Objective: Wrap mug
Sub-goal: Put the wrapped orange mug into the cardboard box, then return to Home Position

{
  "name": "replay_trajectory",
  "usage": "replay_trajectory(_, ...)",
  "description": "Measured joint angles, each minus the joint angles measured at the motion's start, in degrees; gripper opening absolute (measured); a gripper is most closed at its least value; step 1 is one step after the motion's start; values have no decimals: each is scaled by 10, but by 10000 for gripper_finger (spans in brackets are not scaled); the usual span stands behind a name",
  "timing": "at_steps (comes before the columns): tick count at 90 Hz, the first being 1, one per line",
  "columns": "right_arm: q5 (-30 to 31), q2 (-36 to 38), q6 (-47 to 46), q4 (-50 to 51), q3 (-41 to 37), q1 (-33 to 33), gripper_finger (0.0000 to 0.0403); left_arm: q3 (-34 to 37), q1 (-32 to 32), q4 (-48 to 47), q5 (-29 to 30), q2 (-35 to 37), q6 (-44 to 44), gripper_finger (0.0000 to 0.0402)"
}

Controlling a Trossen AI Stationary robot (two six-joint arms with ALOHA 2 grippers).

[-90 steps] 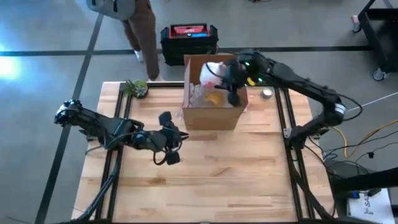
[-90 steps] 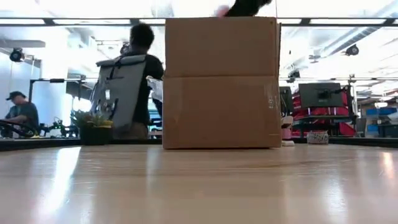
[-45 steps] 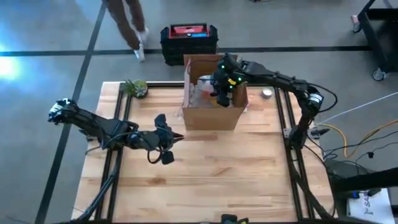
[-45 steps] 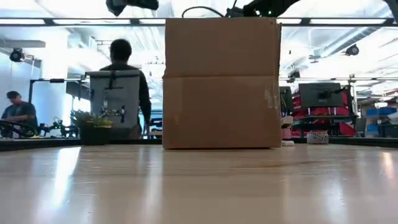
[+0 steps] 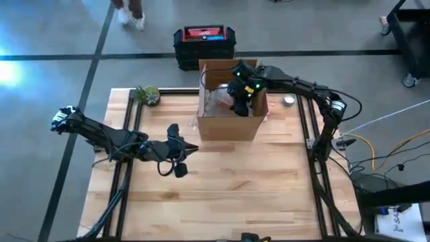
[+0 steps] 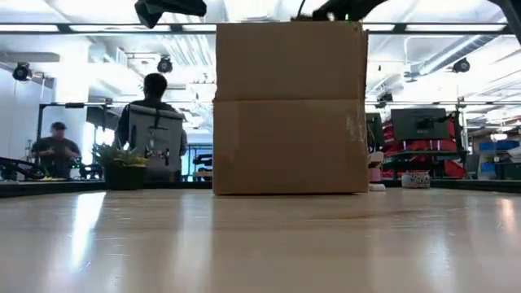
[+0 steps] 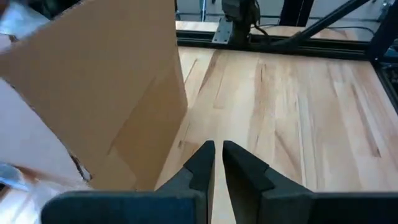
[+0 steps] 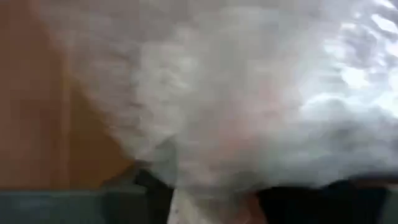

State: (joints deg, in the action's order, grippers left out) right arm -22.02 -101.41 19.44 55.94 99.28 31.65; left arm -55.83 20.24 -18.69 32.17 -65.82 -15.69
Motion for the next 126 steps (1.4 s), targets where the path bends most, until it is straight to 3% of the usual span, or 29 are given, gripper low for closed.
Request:
replay_trajectory(20,-5,66,29,90,109,0,246,0,-11,-2,19,30,-4,51)
replay_trajectory(38,-5,169,11,100,73,-1,245,0,-20,-24,19,66,32,100)
replay_trajectory(50,-5,253,-16,95,-15,-1,224,0,-35,-59,10,88,36,93)
replay_trajectory(70,-5,398,-50,2,-217,-3,175,15,-56,-92,-1,124,45,7)
replay_trajectory(90,-7,538,-81,-156,-412,-3,117,87,-58,-38,-19,171,50,2)
replay_trajectory(108,-71,635,-125,-336,-571,-3,49,187,-82,55,-76,235,62,1)
replay_trajectory(119,-122,679,-144,-382,-641,-4,8,236,-102,81,-99,276,55,1)
replay_trajectory(126,-116,700,-156,-384,-670,-3,6,263,-106,101,-103,298,52,0)
